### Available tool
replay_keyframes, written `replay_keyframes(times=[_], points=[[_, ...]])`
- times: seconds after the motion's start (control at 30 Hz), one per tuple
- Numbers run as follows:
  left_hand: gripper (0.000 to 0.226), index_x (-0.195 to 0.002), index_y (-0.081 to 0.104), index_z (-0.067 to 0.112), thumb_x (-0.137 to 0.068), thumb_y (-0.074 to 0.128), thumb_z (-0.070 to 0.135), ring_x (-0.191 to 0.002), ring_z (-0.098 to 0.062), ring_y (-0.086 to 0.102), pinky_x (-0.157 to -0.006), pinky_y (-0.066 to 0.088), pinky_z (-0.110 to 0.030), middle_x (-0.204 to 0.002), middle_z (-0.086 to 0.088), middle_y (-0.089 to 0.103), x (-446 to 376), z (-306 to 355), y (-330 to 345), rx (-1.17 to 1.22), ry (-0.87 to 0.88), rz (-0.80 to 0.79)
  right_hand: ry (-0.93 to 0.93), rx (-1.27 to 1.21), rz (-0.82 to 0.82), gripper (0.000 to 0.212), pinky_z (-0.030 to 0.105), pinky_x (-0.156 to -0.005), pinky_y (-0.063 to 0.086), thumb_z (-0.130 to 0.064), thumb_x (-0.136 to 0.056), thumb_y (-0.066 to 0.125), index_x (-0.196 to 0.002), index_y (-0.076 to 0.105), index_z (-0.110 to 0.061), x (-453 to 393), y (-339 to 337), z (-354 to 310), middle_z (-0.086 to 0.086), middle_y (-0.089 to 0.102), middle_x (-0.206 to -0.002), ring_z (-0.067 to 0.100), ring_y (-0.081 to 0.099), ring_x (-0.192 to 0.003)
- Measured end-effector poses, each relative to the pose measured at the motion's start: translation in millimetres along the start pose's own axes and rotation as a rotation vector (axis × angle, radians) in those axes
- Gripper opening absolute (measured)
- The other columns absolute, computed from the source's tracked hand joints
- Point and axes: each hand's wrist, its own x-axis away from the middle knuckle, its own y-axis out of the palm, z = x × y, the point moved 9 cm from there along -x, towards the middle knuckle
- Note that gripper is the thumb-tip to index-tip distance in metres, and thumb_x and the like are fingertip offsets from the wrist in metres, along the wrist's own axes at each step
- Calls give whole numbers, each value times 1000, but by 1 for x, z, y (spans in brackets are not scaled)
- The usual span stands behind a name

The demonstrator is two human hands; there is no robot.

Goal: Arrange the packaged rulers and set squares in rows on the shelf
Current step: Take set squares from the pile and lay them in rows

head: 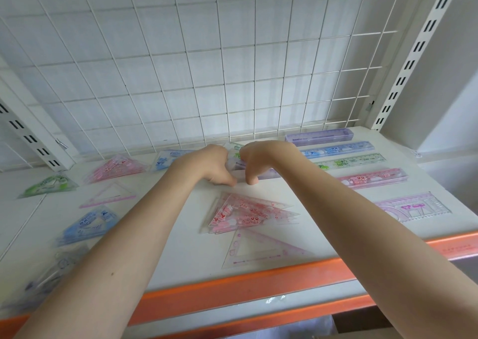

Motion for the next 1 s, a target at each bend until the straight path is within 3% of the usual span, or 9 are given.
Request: replay_keyframes(times=[0.27,0.4,0.53,0.67,0.77,0.83,0.9,1.0], points=[[32,-63,45,11,-73,66,33,-56,-19,44,-54,34,-27,-63,-1,43,1,-1,1,-8,4,16,2,-10,2,24,24,-56,34,-15,-74,66,-73,42,-12,1,1,-1,3,46,-82,18,47,-62],[35,-63,42,14,-74,67,36,-59,-20,40,-55,29,-26,-64,0,40,6,-13,2,-42,16,32,58,-31,-4,42,30,-68,44,-23,-71,72,-101,46,-9,11,-3,17,6,53,-105,27,56,-89],[36,-54,36,14,-75,62,29,-55,-21,32,-54,24,-25,-53,-2,33,13,-34,7,-79,10,43,134,4,-29,58,39,-88,50,-24,-70,72,-122,52,-8,23,2,49,6,56,-119,29,57,-102],[18,-78,62,12,-78,62,30,-73,-25,54,-66,43,-29,-78,-7,60,15,-41,11,-84,14,45,176,56,-21,47,43,-89,51,-22,-73,72,-116,57,-9,34,4,64,8,56,-114,30,58,-101],[13,-77,54,20,-77,63,30,-70,-20,44,-67,38,-26,-77,-4,50,12,-36,11,-72,53,59,166,89,-2,32,42,-87,52,-19,-74,71,-103,61,-8,34,4,63,8,59,-105,31,60,-99],[15,-76,50,19,-77,63,27,-69,-18,39,-66,33,-25,-76,-2,46,9,-32,12,-70,66,64,152,99,16,16,40,-84,53,-14,-76,69,-80,55,-6,33,4,61,7,57,-88,32,61,-94],[13,-73,51,17,-77,62,23,-66,-20,40,-64,33,-26,-73,-4,47,9,-26,11,-74,79,67,146,102,33,25,38,-78,52,-9,-77,65,-64,44,-8,32,3,58,5,47,-71,32,62,-84],[11,-73,59,11,-80,62,18,-73,-27,56,-66,45,-31,-78,-9,59,13,-16,7,-84,98,69,137,144,55,25,32,-71,47,-9,-80,64,-66,43,-9,32,1,54,4,44,-71,29,54,-77]])
